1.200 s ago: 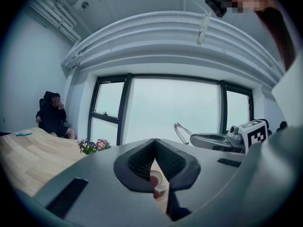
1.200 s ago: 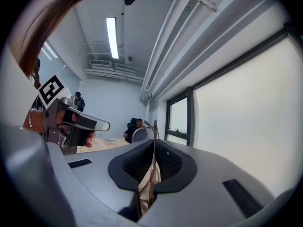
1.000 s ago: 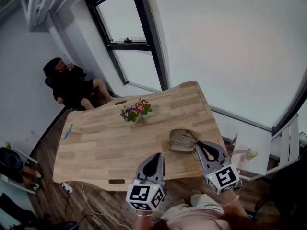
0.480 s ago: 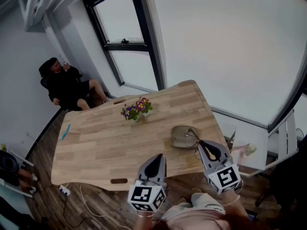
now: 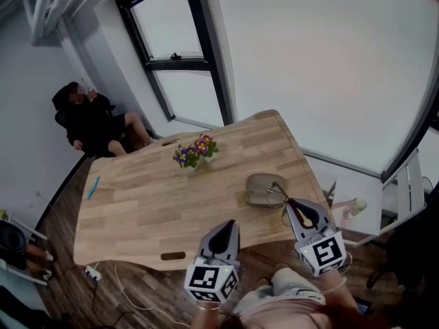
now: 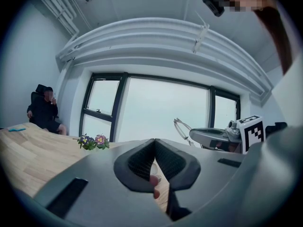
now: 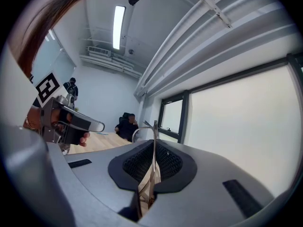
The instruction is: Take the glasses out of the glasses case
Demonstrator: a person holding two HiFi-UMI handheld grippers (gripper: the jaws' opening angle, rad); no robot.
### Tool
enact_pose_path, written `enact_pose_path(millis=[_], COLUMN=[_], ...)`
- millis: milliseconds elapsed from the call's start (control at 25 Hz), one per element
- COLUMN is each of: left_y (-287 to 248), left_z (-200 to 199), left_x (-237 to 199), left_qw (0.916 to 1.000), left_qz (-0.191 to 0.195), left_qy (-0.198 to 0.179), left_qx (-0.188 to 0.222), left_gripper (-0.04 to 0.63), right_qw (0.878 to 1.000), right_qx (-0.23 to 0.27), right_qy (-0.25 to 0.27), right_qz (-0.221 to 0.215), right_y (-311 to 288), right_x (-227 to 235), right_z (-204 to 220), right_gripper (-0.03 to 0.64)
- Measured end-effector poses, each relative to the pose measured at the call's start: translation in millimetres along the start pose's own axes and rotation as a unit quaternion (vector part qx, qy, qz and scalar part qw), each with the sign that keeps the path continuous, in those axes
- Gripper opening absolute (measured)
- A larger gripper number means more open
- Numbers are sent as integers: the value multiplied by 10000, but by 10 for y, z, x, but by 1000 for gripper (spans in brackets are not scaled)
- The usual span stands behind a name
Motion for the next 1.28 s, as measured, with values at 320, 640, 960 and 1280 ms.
enact_pose_path(millis=[320, 640, 960, 1280], left_y=[-25, -96, -175, -164], left_z=[70, 43, 127, 117], left_x=[-7, -10, 100, 122], left_qw=[9999, 9999, 9997, 9997], left_qz=[21, 65, 158, 93], left_qy=[104, 112, 154, 206], left_qx=[-15, -1, -69, -17], left_gripper=[2, 2, 2, 2], right_qw=[9998, 9996, 9991, 9994], right_qx=[-183, -276, -355, -298], right_qy=[42, 58, 163, 157], right_qz=[61, 89, 135, 81], right_y=[14, 14, 143, 127], right_x=[28, 53, 135, 147], right_z=[99, 136, 176, 147], right_gripper=[12, 12, 12, 12])
Point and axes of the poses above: the fingertips, and each gripper's own axes: y backward along the fingers, x to its right, z out of its underside, the point moved 1 cm from there along y, backward along the fingers, and after that the axes turned 7 degrees about z, right-handed, at the moved point
